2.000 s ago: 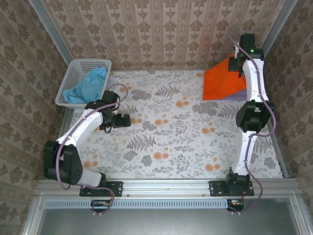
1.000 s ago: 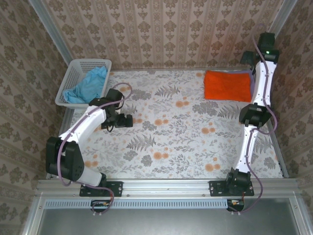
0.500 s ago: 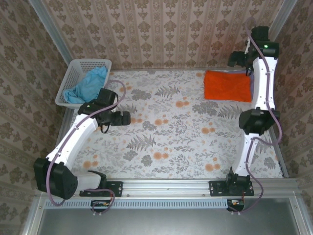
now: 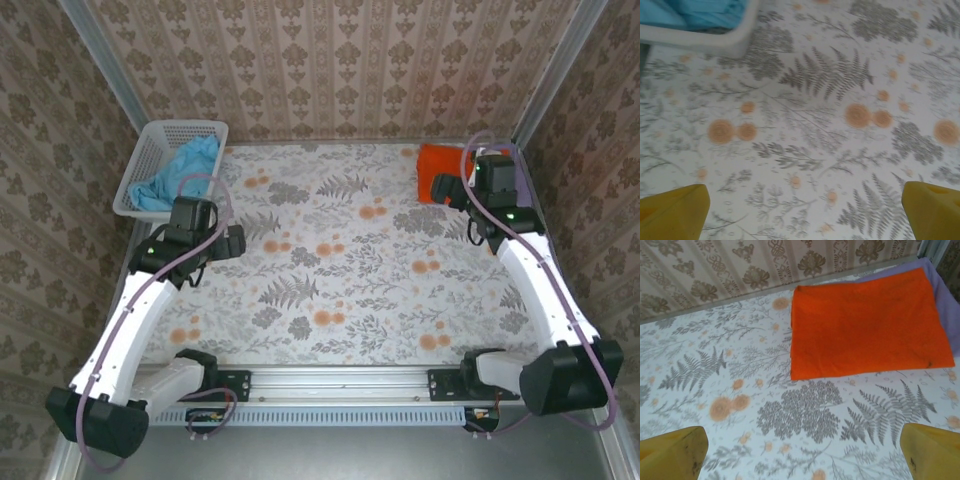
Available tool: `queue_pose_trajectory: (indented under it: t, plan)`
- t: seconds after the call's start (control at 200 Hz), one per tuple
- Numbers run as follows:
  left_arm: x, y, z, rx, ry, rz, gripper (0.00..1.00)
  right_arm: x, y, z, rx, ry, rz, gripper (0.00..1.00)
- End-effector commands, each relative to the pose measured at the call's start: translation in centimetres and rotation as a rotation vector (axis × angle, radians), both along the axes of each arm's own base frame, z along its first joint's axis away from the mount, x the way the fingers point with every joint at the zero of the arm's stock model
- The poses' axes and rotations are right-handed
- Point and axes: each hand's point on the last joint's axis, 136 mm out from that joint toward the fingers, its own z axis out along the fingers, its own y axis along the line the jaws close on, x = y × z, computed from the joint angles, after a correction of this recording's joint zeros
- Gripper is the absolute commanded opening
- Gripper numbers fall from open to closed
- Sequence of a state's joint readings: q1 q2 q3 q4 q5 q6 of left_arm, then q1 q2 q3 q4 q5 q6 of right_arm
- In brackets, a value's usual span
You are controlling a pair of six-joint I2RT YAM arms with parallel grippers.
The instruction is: Fold and stack the t-shirts
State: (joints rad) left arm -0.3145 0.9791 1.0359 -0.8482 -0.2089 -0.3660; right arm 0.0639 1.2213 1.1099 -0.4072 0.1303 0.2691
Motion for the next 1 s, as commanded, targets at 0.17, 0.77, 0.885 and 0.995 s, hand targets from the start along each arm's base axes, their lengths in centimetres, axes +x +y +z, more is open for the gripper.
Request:
queue_pose_trajectory:
  t: [0.17,0.77,0.885,0.995]
  plan:
    - [0.7,6.7,1.8,0.118,-0.298,0.314,1.0,2.2,-0.9,-3.6,0.009,-0.122,-0.133,0.99]
    - [0.9,11.8,-11.1,0.257,-0.178,0.301,1.0,-5.4,-1.4,-14.5,-0.203,-0.055,0.016,0.99]
    - [1.6,11.5,-12.3,0.241,-0.174,0.276,1.0,-4.3,-1.1,-14.5,-0.206,-0.076,0.041,1.0]
    - [2.8,11.8,-11.9,0.246,-0.221,0.294,1.0,-2.4,-1.7,-14.2,-0.201,-0.1,0.03,1.0]
